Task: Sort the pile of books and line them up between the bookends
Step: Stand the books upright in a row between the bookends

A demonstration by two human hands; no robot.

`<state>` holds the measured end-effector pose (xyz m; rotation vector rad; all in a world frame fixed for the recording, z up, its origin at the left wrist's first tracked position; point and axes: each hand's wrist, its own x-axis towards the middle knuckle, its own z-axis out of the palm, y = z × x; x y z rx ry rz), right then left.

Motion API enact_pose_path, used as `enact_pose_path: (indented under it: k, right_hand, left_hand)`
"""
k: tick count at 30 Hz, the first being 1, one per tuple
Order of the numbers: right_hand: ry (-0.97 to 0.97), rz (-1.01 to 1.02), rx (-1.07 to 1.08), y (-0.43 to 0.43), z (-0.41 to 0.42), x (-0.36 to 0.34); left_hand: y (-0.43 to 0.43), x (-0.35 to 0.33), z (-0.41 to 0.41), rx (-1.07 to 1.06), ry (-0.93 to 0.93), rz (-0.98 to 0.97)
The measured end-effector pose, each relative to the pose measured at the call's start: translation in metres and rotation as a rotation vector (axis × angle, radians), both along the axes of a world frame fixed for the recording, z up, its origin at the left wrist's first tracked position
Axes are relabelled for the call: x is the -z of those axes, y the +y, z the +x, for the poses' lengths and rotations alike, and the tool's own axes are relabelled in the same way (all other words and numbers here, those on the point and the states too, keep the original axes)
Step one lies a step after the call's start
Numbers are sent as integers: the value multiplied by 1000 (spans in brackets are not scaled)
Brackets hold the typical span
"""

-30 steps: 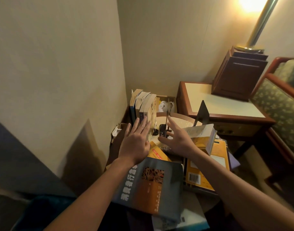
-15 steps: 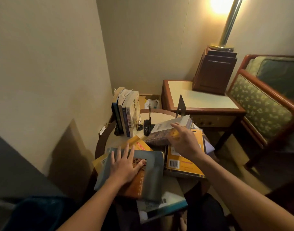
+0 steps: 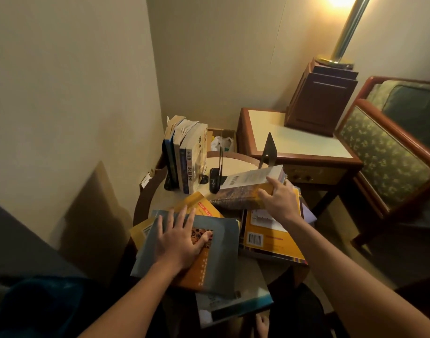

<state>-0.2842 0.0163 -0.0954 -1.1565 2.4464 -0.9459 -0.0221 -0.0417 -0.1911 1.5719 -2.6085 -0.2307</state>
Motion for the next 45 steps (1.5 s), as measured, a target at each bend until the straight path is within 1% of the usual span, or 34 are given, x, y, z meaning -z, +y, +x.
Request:
enact_pose_path:
  k: [5, 9, 13, 17, 20, 22, 26, 28, 30, 32, 35, 38, 39, 41, 45]
  right_hand:
    - [-162, -66, 51, -12, 0, 6]
    - [-244, -108, 92, -17, -6, 6]
    - [-311, -119, 83, -20, -12, 3]
    - [-242, -170, 54, -22, -1, -2]
    - [-131, -212, 15, -21, 7, -9]
    - [-72, -235, 25, -19, 8, -18]
    - [121, -293, 35, -11, 10, -50]
    - [203, -333, 21, -9, 9, -66]
    - [233, -374, 13, -8, 7, -79]
    - [251, -415, 14, -7, 4, -91]
    - [259, -450, 16, -9, -1, -103]
    - [268, -467, 16, -11, -4, -112]
    - [268, -472, 18, -11, -4, -114]
    - [264, -476, 30, -10, -5, -118]
    - [264, -492, 45, -8, -8, -127]
  left_hand:
    - [2, -3, 1, 3, 4, -14]
    - [2, -2, 1, -1, 8, -8]
    - [1, 0, 1, 0, 17, -9]
    - [1, 0, 2, 3, 20, -7]
    - [1, 1, 2, 1, 24, -2]
    - [1, 1, 2, 4, 29, -5]
    - [0, 3, 3, 17, 40, -9]
    - [0, 3, 3, 21, 78, -18]
    - [1, 4, 3, 30, 112, -24]
    - [0, 4, 4, 46, 106, -27]
    - [-3, 3, 2, 52, 74, 19]
    - [-7, -6, -8, 78, 111, 60]
    - [-11, -11, -14, 99, 128, 47]
    - [-20, -24, -27, 156, 148, -45]
    - [-53, -60, -58, 349, 73, -339]
